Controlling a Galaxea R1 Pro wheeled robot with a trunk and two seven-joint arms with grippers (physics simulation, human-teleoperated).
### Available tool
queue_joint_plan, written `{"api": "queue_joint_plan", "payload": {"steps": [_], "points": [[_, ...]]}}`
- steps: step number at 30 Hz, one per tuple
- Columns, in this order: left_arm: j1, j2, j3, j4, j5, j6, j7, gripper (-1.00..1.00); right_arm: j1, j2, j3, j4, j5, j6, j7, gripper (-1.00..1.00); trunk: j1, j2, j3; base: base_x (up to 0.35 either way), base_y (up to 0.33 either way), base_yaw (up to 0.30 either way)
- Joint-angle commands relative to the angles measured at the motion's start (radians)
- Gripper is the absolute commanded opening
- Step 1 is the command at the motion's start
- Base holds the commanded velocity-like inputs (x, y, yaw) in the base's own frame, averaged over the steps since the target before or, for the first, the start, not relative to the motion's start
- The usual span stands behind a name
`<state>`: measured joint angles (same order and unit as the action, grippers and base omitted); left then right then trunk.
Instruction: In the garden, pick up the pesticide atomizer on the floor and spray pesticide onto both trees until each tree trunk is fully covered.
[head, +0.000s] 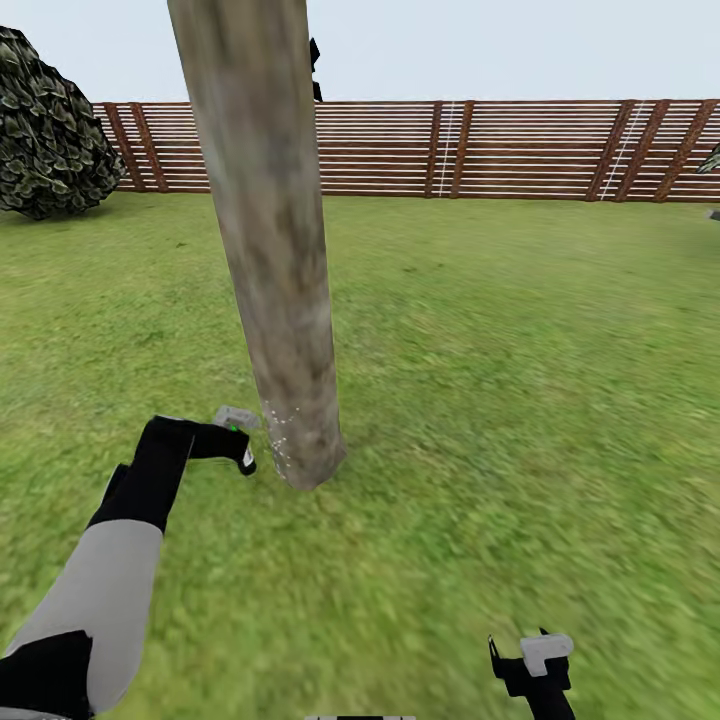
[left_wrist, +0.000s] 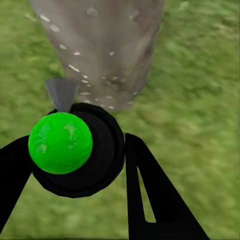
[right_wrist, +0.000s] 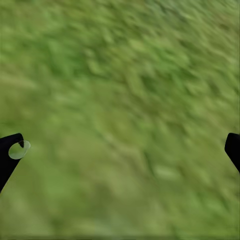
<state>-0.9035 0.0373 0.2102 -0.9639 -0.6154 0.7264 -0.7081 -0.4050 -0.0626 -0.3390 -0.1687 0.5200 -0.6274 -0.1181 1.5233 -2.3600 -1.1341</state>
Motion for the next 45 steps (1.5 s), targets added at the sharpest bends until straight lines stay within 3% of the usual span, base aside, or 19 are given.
{"api": "queue_joint_plan", "payload": {"steps": [1,6,9,12,15,18,37,45], "points": [[-0.001,-0.002,-0.001,0.000,-0.001,0.002,0.000,-1.00,0.000,0.000,0.000,0.000,0.000,0.000,0.000,1.00,0.000,0.000,0.000,0.000,0.000,0.000],[-0.034,-0.005,-0.005,-0.016,0.000,0.018,-0.001,-1.00,0.000,0.000,0.000,0.000,0.000,0.000,0.000,1.00,0.000,0.000,0.000,0.000,0.000,0.000],[-0.031,0.005,-0.008,-0.053,-0.001,0.085,-0.002,-1.00,0.000,0.000,0.000,0.000,0.000,0.000,0.000,1.00,0.000,0.000,0.000,0.000,0.000,0.000],[-0.021,0.008,-0.010,-0.061,-0.004,0.088,-0.001,-1.00,0.000,0.000,0.000,0.000,0.000,0.000,0.000,1.00,0.000,0.000,0.000,0.000,0.000,0.000],[0.044,0.001,-0.011,-0.070,-0.007,0.081,0.003,-1.00,0.000,0.000,0.000,0.000,0.000,0.000,0.000,1.00,0.000,0.000,0.000,0.000,-0.058,0.000],[0.070,-0.001,-0.009,-0.086,-0.004,0.080,0.005,-1.00,0.000,0.000,0.000,0.000,0.000,0.000,0.000,1.00,0.000,0.000,0.000,0.000,-0.234,0.000],[0.075,0.006,0.005,-0.122,-0.004,0.085,0.004,-1.00,0.000,0.000,0.000,0.000,0.000,0.000,0.000,1.00,0.000,0.000,0.000,-0.118,-0.246,0.000],[0.075,0.003,0.014,-0.122,-0.004,0.085,0.013,-1.00,0.000,0.001,0.000,0.000,0.000,0.000,-0.001,1.00,0.000,0.000,0.000,0.020,-0.273,0.233]]}}
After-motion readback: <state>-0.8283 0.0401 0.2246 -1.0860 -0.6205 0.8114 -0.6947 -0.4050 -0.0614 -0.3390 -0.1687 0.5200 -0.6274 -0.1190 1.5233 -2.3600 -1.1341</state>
